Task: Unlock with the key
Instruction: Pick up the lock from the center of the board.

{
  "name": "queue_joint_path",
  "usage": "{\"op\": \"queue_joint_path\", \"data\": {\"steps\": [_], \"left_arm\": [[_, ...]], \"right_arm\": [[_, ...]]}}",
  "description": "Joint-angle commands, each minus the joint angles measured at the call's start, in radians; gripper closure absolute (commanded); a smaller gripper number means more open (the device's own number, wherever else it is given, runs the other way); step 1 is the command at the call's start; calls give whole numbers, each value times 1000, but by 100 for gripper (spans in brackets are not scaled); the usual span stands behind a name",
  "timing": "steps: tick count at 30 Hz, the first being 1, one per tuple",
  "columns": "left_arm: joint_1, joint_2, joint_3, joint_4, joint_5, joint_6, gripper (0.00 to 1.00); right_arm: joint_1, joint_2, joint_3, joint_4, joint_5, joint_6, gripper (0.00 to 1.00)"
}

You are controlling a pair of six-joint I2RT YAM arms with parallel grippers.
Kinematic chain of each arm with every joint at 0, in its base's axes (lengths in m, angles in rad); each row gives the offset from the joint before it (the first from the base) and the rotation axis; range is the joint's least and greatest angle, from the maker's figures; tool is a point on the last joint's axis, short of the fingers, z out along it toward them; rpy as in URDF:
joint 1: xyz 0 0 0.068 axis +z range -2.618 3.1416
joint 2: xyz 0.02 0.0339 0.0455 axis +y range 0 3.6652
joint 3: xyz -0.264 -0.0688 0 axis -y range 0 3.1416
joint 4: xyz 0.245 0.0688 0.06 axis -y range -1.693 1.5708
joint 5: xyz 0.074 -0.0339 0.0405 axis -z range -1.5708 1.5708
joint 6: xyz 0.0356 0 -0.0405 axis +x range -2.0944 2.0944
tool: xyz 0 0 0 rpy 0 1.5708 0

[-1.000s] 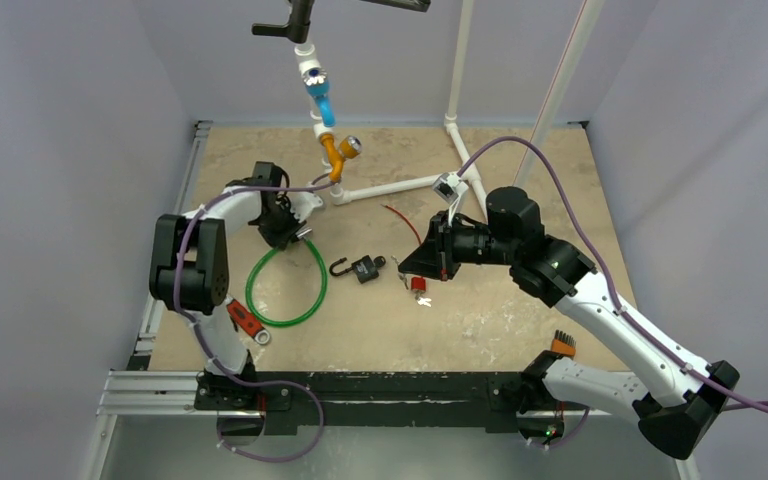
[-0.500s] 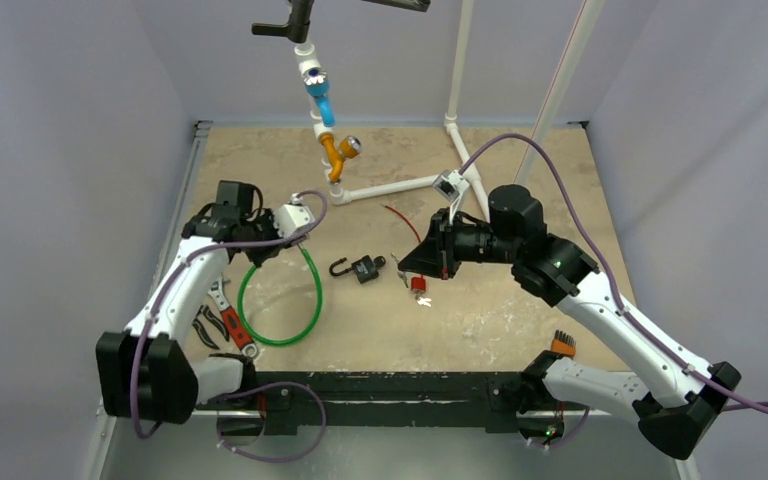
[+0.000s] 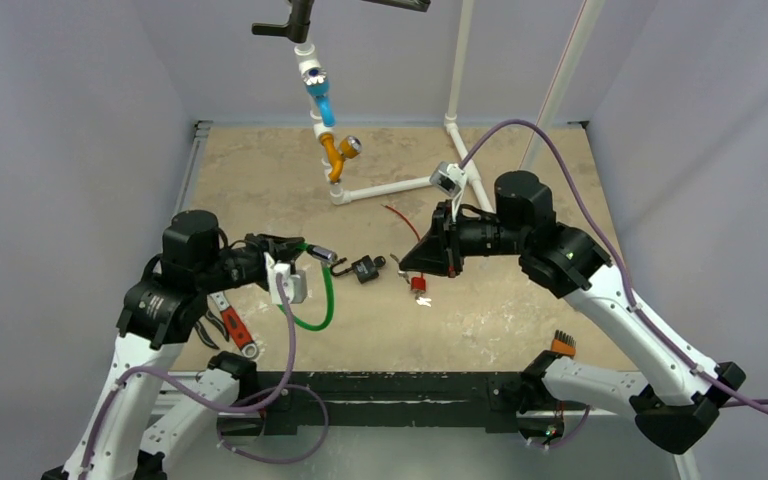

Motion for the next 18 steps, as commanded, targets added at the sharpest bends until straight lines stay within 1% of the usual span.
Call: {"op": "queue_joint_path", "data": {"steps": [1,3,6,7,10,12,18], "left_arm": [[-91,-10,62,74,122,131,100],[-126,-18,49,44,121,189,100],[-176,-45,-14,26,97,331,100],[-193,-54,-41,45,78,340,100],[-217,-50,-59,95,43,319,100],[-224,-51,-81,122,15,338,100],[-227,-40,-117,186,-21,315,100]], "right_arm": [[-3,0,52,-56,-127,-68,100],[4,-2,47,-69,-163,-76,100],[45,7,55,-101,-155,-100,100],[69,18,68,-121,-139,-112,100],[148,58,106,-177,-67,-138,100],[187,81,111,-191,-40,-140,100],[198,99,72,-193,-54,-139,100]]}}
